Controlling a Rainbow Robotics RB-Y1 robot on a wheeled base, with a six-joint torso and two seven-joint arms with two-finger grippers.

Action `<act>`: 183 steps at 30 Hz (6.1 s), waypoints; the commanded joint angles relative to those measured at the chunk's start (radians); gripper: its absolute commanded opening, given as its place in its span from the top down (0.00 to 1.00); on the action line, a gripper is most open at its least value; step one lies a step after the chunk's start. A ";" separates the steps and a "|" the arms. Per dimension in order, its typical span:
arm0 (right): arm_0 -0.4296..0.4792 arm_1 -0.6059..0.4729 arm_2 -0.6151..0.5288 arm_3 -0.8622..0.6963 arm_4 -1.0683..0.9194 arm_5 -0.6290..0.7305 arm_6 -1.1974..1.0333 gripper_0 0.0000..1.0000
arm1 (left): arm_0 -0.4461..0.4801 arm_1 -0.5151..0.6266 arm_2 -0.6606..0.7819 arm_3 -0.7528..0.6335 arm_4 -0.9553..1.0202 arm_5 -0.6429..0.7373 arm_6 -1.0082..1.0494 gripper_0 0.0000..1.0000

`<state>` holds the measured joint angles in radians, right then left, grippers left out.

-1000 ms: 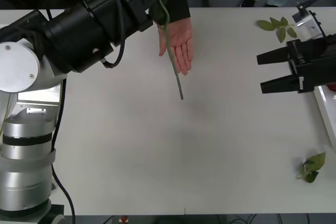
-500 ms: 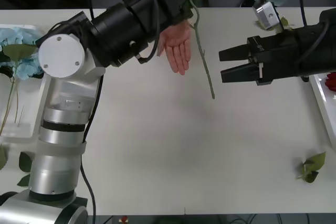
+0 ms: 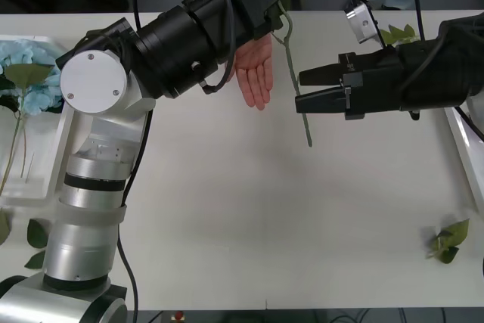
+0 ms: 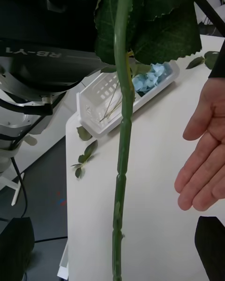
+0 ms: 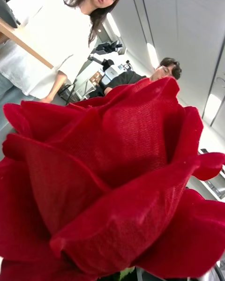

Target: Place the red flowers into the right box and the blue flowers into the left box. If a person shows an open palm, hand one flower to the person first, then continue sorting.

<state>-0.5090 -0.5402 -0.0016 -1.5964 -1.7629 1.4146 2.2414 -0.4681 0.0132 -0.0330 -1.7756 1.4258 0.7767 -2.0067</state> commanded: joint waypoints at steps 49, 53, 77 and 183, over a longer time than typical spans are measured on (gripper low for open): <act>-0.045 -0.069 -0.005 -0.008 -0.110 -0.011 -0.032 1.00 | 0.270 0.626 0.062 -0.283 0.326 0.200 -0.004 0.00; -0.051 -0.066 -0.051 -0.011 -0.105 -0.016 0.014 1.00 | 0.305 0.709 0.128 -0.285 0.427 0.314 -0.007 0.00; -0.125 0.023 -0.061 -0.011 -0.069 -0.414 0.464 1.00 | 0.169 0.695 0.338 -0.105 0.426 0.621 0.025 0.00; -0.079 -0.452 -0.049 0.170 -0.056 0.152 0.464 0.00 | 0.157 0.570 0.354 -0.125 0.303 0.700 0.091 0.00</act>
<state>-0.5684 -0.9783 -0.0396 -1.4051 -1.8194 1.5559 2.7060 -0.2819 0.5519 0.3115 -1.8705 1.7352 1.4851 -1.9504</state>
